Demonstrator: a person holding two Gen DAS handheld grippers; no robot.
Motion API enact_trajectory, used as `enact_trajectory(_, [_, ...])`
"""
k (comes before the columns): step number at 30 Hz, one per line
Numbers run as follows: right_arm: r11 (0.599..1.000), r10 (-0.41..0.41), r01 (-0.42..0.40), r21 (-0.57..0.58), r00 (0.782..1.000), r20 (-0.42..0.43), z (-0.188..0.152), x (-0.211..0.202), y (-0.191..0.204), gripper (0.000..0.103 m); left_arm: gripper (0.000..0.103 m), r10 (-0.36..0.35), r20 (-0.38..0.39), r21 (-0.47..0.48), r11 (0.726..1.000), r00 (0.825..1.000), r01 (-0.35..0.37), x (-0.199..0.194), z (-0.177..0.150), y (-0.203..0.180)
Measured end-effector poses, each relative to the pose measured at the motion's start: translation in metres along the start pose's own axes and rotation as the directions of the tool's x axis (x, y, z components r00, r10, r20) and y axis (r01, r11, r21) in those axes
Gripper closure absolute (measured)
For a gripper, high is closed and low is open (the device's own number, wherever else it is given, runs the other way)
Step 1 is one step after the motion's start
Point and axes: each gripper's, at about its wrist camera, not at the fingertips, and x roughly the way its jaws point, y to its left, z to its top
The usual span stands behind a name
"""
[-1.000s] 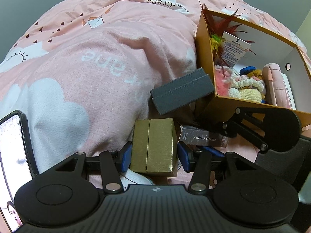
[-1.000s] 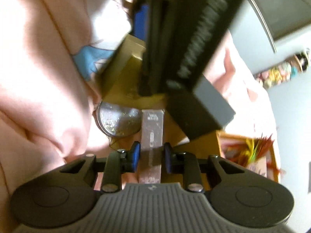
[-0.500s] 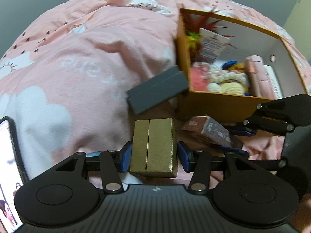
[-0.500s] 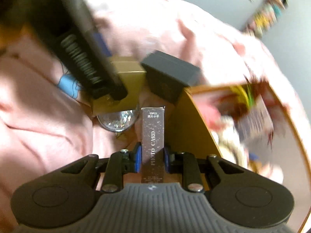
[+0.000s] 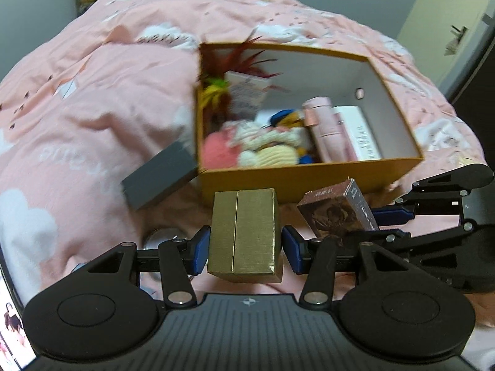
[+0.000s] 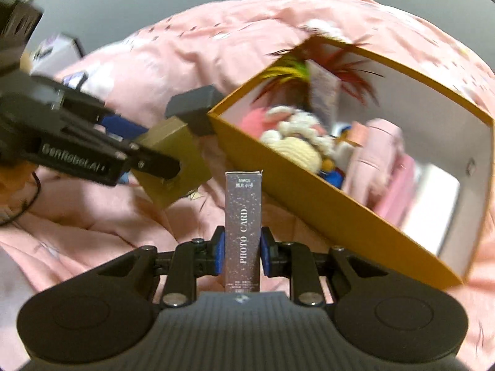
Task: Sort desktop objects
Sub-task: 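Carry the gold box and photo-card box over the orange box with both grippers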
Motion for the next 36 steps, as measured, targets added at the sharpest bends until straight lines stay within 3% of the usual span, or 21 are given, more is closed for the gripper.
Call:
enact_trajectory(9, [0.993, -0.052, 0.037, 0.110, 0.989, 0.139, -0.007, -0.058, -0.017, 0.079, 0.046, -0.067, 0.063, 0.074, 0.995, 0.996, 0.063, -0.017, 0.023, -0.032])
enact_trajectory(17, [0.980, -0.160, 0.116, 0.160, 0.940, 0.302, 0.006, -0.101, -0.035, 0.079, 0.046, -0.144, 0.119, 0.128, 0.983, 0.982, 0.129, -0.022, 0.057, -0.051])
enact_trajectory(25, [0.950, -0.294, 0.232, 0.208, 0.891, 0.347, 0.024, -0.083, -0.053, 0.079, 0.046, -0.149, 0.162, 0.150, 0.981, 0.976, 0.125, 0.000, 0.097, -0.062])
enact_trajectory(36, [0.910, -0.353, 0.241, 0.338, 0.878, 0.322, 0.031, -0.050, -0.089, 0.079, 0.046, -0.184, 0.119, 0.105, 0.980, 0.976, 0.172, 0.061, 0.131, -0.068])
